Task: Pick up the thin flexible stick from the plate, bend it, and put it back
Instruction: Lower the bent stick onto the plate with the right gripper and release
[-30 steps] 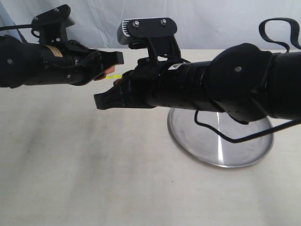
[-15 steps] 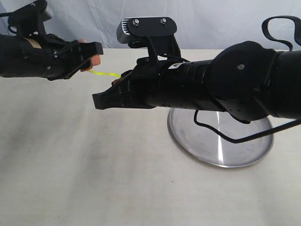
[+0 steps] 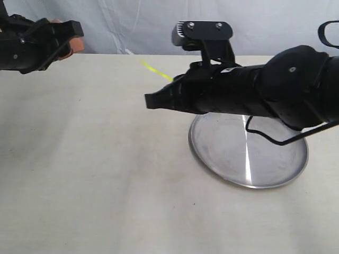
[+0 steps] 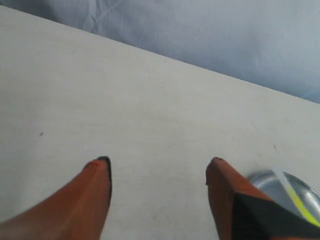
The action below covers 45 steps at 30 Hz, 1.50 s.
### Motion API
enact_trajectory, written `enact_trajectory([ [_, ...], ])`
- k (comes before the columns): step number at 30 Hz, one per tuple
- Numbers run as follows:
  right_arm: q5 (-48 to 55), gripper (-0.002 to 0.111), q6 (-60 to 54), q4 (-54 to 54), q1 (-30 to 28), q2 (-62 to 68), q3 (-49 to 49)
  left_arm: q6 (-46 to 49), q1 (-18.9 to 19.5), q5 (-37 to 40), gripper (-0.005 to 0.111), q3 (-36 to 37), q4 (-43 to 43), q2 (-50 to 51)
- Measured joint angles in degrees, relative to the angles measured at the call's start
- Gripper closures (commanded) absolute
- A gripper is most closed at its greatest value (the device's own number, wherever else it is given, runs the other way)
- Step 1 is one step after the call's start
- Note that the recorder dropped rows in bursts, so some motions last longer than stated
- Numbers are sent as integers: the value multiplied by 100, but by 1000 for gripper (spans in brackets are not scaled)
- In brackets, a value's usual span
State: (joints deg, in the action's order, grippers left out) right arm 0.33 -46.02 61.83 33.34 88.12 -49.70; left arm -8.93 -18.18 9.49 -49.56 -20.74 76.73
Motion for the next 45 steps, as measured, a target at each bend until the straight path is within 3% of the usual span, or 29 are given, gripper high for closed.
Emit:
enact_trajectory([
  [5, 245, 109, -2, -155, -909, 0, 242, 0, 299, 353, 55, 0, 100, -96],
  [13, 1378, 109, 169, -983, -2272, 0, 446, 0, 323, 804, 107, 11, 255, -95],
  [20, 2178, 109, 1516, -2857, -2888, 0, 456, 248, 323, 1086, 107, 20, 172, -142],
  [27, 2319, 108, 2017, -3530, -2954, 315, 456, 893, 117, 1015, 107, 301, -53, -526],
  [29, 2319, 101, 2042, -3568, -2954, 405, 456, 1028, -3, 981, 107, 396, -53, -709],
  [33, 2319, 72, 2056, -3578, -2954, 544, 456, 1116, -162, 917, 107, 574, -63, -1079],
  [35, 2309, 65, 2056, -3578, -2954, 553, 456, 1126, -200, 919, 107, 662, -57, -1256],
  [42, 2313, 66, 2056, -3630, -2954, 473, 456, 1148, -203, 935, 107, 767, -10, -1621],
  [45, 2381, 86, 2072, -3724, -2954, 107, 456, 1259, -203, 980, 107, 817, 2, -1757],
])
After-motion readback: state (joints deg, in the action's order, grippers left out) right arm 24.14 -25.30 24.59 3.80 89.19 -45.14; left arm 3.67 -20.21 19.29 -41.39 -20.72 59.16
